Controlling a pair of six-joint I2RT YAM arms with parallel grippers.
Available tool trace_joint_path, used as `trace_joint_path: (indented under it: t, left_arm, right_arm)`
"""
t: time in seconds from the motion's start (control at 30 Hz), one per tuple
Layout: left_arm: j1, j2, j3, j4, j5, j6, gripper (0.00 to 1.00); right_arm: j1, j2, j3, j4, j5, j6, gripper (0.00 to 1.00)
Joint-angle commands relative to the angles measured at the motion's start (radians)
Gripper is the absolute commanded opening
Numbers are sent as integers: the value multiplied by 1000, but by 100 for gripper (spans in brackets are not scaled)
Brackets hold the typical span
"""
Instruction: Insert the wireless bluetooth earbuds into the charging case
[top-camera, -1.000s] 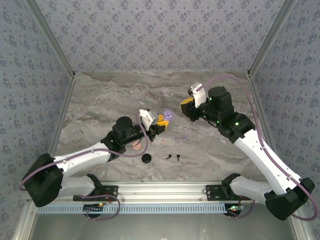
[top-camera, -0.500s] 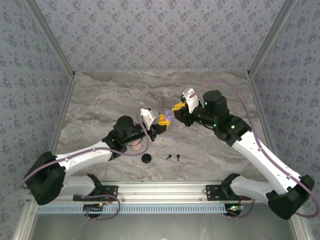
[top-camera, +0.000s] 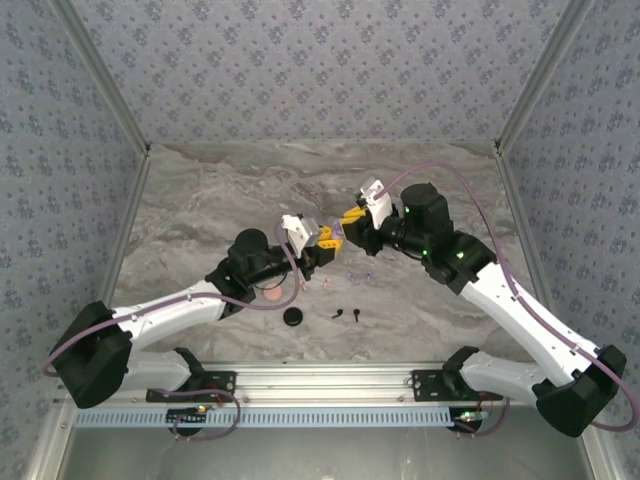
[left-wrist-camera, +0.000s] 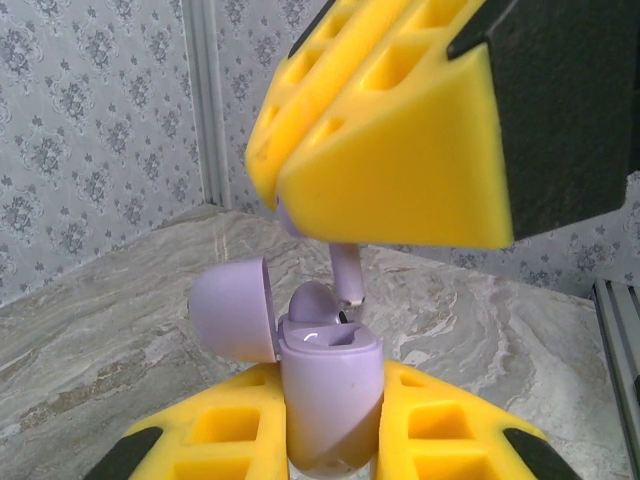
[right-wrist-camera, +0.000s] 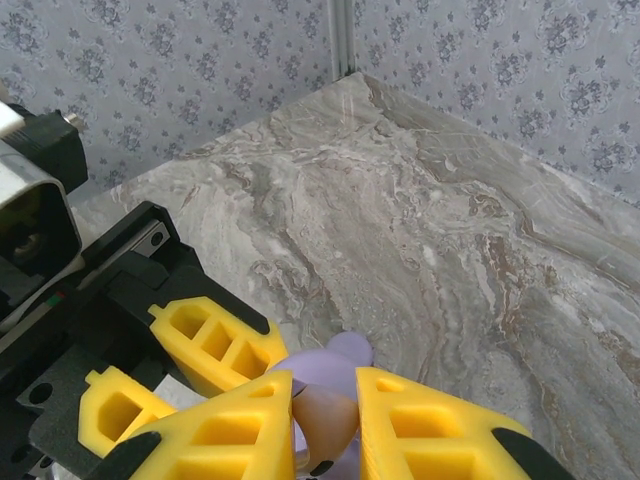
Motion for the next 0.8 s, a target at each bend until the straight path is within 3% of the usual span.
trace_joint_path:
  t: [0.0, 0.77]
  left_arm:
    - [-9, 6, 39, 41, 17, -8, 0]
    - [-13, 7, 37, 61, 15, -12, 0]
  right_arm:
    - [10, 8, -14, 23, 1, -10, 21]
    - [15, 29, -1, -4, -72, 7, 25]
